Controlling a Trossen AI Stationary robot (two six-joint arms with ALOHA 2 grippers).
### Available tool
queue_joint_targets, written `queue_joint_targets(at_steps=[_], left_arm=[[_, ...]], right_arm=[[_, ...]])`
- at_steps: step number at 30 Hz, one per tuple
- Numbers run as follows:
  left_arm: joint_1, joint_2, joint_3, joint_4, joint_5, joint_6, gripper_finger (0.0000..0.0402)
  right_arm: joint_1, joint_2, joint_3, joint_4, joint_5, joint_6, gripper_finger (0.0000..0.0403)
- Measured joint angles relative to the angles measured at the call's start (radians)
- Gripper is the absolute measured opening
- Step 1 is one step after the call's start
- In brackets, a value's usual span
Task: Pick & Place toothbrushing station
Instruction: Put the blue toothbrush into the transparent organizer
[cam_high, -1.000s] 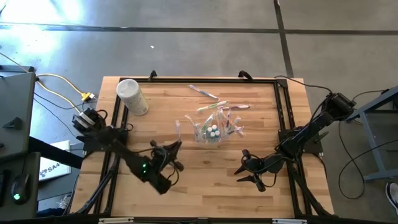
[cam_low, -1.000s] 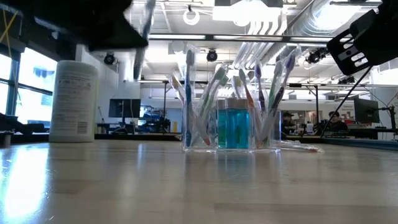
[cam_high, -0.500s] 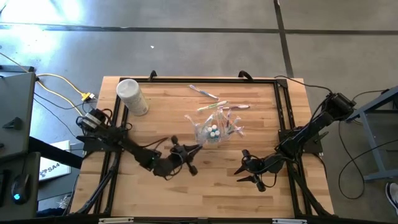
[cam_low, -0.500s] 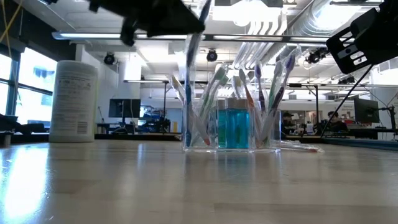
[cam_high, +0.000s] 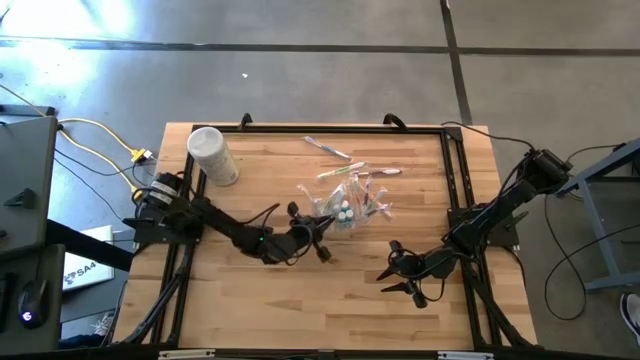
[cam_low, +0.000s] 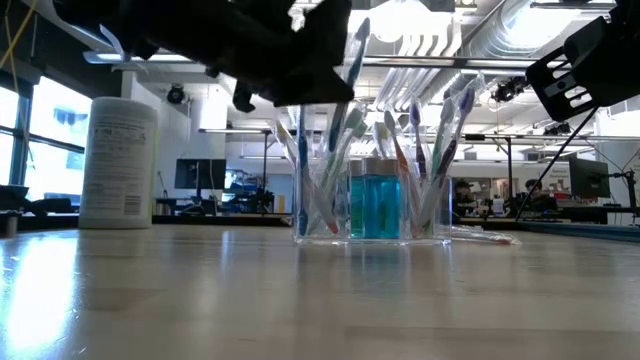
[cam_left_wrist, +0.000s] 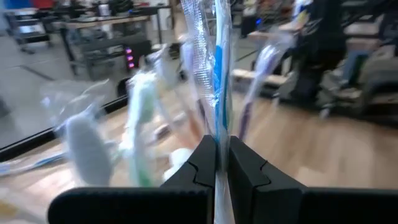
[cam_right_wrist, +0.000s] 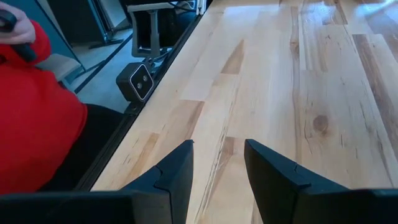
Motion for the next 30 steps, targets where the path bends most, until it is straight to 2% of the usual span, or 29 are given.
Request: queue_joint_targets(at_steps=[12,19,26,30], left_arm=[[0.057,0.012,-0.001,-0.013,-0.045,0.080,0.0007],[0.065,0.012,-0.037,-0.075,-0.045,-0.058,0.0007],[0.066,0.012,-0.190,0.134,-0.038,-0.142,0.0007],[0.066,0.012,-0.215,0.151,-0.016,-0.139,0.0007]], right_arm=[[0.000,0.000,0.000,-0.001,0.000,0.024,0.0136],[0.000,0.000,0.000,-0.005,0.000,0.043,0.0136],[0.000,0.000,0.000,-0.005,0.001,0.042,0.0136],[0.000,0.000,0.000,-0.005,0.001,0.039,0.0136]])
